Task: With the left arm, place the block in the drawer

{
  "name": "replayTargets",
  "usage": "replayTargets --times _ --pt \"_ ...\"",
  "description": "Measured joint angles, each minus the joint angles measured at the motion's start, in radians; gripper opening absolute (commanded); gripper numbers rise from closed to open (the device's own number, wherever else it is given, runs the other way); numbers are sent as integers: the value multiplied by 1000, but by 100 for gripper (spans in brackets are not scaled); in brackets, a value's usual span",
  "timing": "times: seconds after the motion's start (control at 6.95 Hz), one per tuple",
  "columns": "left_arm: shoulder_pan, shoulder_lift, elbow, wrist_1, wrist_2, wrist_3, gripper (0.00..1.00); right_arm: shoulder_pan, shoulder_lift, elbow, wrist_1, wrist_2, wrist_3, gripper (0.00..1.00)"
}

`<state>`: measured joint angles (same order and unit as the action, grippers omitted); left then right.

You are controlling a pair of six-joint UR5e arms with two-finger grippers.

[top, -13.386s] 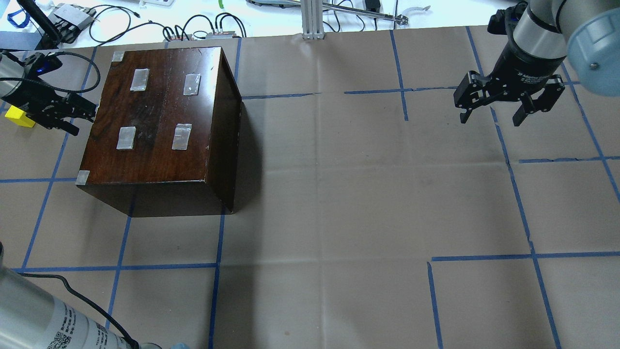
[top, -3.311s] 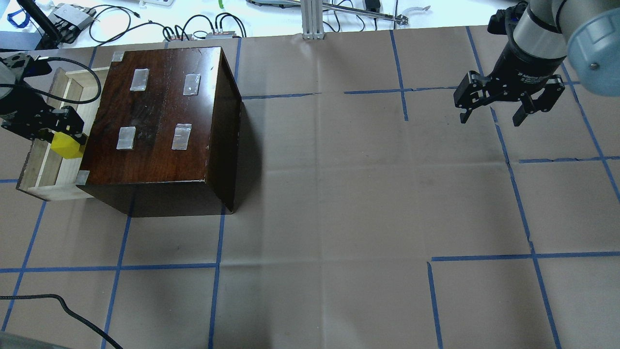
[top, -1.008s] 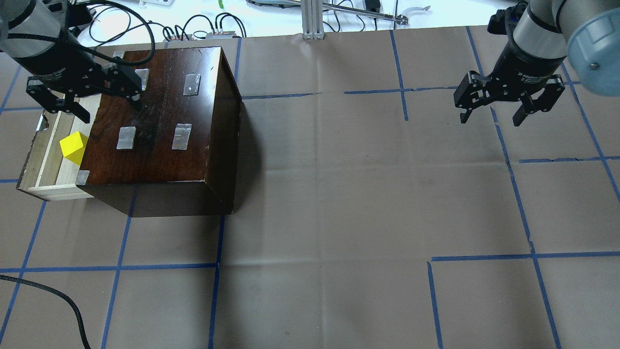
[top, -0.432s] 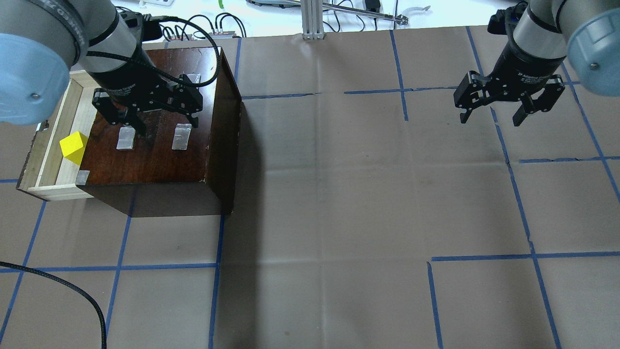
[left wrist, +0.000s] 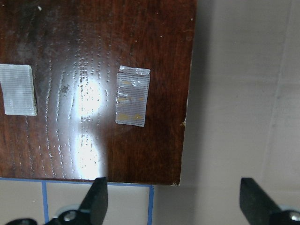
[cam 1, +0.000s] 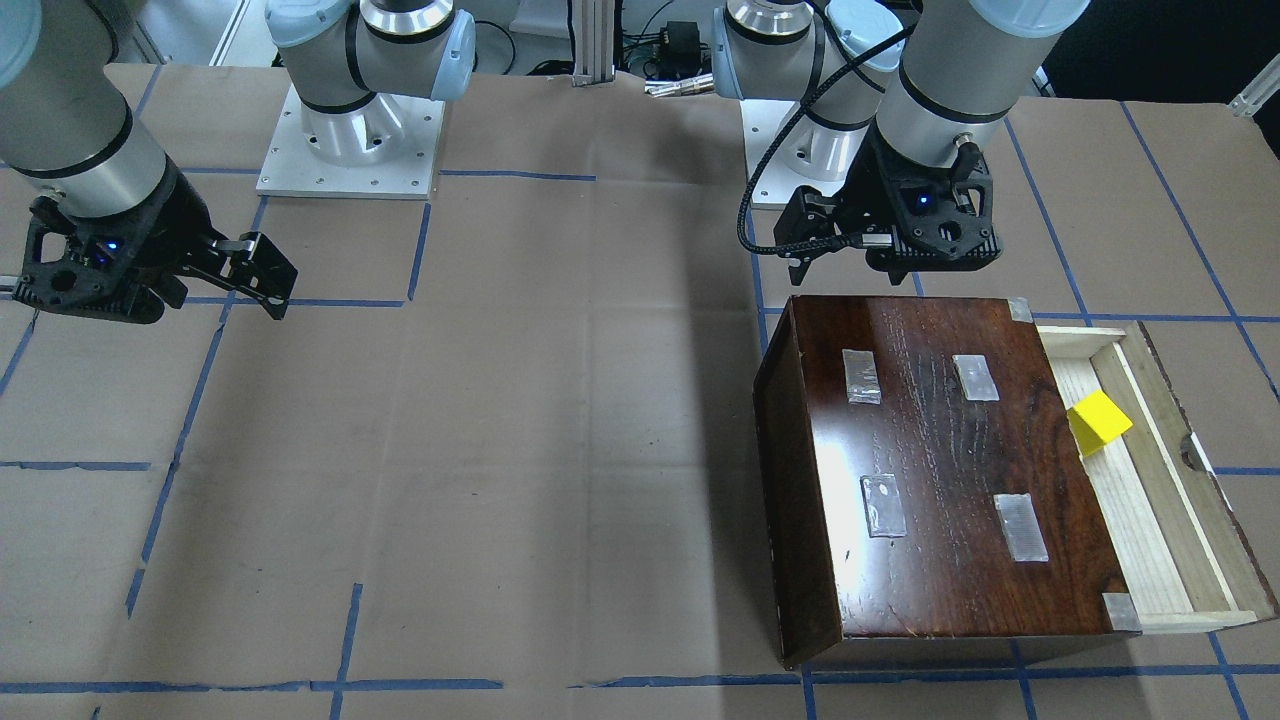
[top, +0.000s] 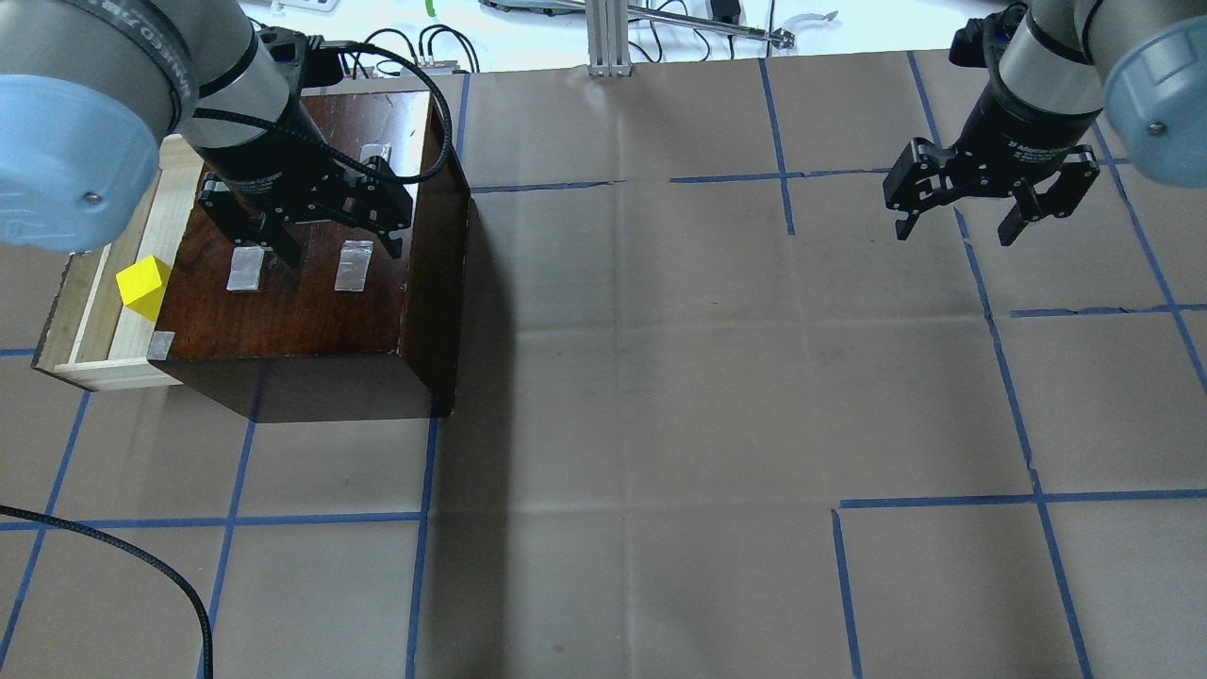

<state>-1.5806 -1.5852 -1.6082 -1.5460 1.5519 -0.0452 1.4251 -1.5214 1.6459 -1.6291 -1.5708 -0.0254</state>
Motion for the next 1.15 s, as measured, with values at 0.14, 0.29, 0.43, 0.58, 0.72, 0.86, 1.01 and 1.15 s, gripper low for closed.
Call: replayTargets --times 0.14,0.29,0.43,0.58,0.72,0.86,1.01,1.15 --pt "0 1 0 0 0 1 98 0 0 0 0 0 0 100" --pt "-1 3 0 0 0 2 98 0 0 0 0 0 -1 100" --pt "-1 4 0 1 0 3 98 0 0 0 0 0 -1 100" --pt "-1 4 0 2 0 4 98 0 0 0 0 0 -1 100" --pt "-1 4 0 3 0 4 98 0 0 0 0 0 -1 100" --pt "-1 4 1 3 0 4 98 0 0 0 0 0 -1 100" --pt "-1 5 1 2 0 6 98 0 0 0 0 0 -1 100" --pt "-1 7 2 -1 0 13 98 0 0 0 0 0 -1 100"
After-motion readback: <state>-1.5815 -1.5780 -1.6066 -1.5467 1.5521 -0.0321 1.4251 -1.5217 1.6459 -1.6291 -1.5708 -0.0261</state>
